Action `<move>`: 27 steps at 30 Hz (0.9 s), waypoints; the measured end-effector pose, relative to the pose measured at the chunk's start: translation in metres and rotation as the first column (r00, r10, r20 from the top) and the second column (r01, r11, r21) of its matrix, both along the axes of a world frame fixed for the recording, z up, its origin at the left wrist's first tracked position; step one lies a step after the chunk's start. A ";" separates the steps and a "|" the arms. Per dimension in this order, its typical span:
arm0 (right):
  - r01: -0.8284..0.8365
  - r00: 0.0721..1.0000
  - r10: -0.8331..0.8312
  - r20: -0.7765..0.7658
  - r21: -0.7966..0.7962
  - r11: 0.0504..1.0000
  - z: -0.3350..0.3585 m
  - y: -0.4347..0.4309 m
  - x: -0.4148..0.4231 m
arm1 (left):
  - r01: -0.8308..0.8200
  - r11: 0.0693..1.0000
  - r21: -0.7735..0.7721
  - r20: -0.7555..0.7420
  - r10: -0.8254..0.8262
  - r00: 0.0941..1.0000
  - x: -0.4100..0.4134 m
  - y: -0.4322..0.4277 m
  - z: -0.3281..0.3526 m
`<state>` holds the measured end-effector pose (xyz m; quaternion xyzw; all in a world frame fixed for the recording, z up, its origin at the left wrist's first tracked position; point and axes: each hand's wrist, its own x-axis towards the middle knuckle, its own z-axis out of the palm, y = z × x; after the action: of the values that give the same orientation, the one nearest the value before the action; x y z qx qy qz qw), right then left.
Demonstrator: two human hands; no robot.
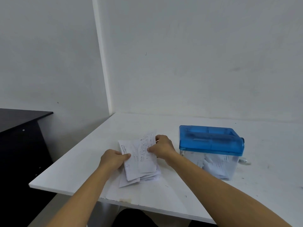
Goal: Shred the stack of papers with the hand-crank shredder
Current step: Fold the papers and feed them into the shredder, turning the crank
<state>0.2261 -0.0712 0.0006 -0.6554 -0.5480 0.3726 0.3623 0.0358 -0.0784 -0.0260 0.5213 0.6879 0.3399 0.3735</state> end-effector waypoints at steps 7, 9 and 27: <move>-0.043 0.987 0.068 -0.145 0.173 0.984 0.028 -0.011 -0.001 | -0.022 0.920 0.392 0.116 -0.026 0.993 0.023 -0.010 0.019; -0.058 0.990 0.088 -0.114 0.243 0.968 0.043 -0.016 -0.006 | 0.074 0.921 0.382 0.158 -0.144 0.977 0.033 -0.012 0.030; 0.094 0.991 -0.033 -0.132 0.489 0.867 0.125 -0.070 0.096 | 0.151 0.827 0.542 0.443 -0.433 0.785 0.163 -0.024 0.142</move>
<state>0.3223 -0.1414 0.1259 -0.5352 -0.5807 0.2465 0.5618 0.1989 -0.1022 0.1163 0.5804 0.3530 0.5692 0.4633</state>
